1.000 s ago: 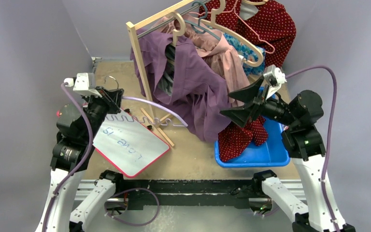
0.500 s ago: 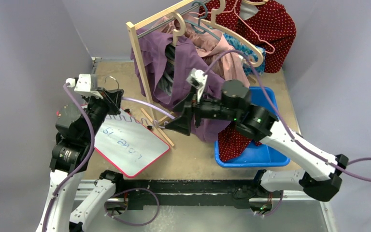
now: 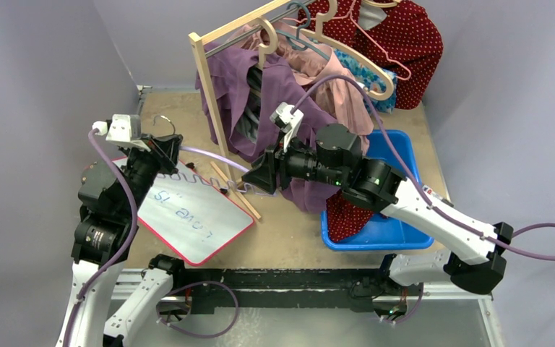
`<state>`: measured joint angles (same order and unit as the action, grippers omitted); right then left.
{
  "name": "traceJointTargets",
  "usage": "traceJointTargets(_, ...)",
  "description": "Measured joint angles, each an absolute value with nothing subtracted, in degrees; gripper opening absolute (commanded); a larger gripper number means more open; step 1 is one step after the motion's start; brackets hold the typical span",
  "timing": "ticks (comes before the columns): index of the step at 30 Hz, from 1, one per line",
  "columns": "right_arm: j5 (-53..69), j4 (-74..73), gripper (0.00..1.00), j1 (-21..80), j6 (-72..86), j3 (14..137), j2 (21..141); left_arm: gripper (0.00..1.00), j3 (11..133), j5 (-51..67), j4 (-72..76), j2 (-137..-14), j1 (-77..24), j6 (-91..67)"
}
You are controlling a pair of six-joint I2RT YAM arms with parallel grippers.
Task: Remove the skirt from the hanger
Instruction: Place the hanger at the clothesline.
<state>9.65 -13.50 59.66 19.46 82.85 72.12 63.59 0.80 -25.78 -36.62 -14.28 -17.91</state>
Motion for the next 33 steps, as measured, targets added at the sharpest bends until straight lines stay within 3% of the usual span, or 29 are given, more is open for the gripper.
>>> traceJointTargets(7,8.47,-11.11,0.46,60.12,19.92,81.34,72.12,0.0,63.59,0.82,-25.78,-36.75,-14.28,-17.93)
traceJointTargets(10,8.45,-10.24,0.33,60.18,19.94,80.18,72.14,0.0,63.59,1.06,-25.82,-36.91,-14.28,-17.93)
traceJointTargets(14,8.47,-8.73,0.28,60.45,20.21,79.0,72.16,0.0,63.59,1.37,-25.87,-37.06,-14.28,-17.93)
traceJointTargets(18,8.6,-6.11,0.09,60.49,20.34,77.62,72.18,0.0,63.61,1.32,-25.87,-37.06,-14.28,-18.0)
traceJointTargets(20,9.56,-5.19,0.24,60.58,20.38,77.49,72.4,0.0,63.66,1.02,-25.93,-37.12,-14.26,-18.2)
traceJointTargets(21,9.54,-4.95,0.27,60.75,20.34,77.49,72.53,0.0,63.66,0.86,-25.98,-37.17,-14.26,-18.28)
traceJointTargets(25,9.5,-3.95,0.2,60.86,20.05,77.54,74.08,0.0,64.51,0.84,-26.37,-37.3,-14.28,-18.46)
traceJointTargets(27,9.58,-3.81,0.0,60.86,19.9,77.54,75.07,0.0,65.25,0.58,-26.79,-37.41,-14.28,-18.39)
traceJointTargets(33,9.58,-3.29,0.0,61.36,19.29,77.69,75.42,0.03,66.19,-0.62,-28.71,-38.39,-14.26,-18.44)
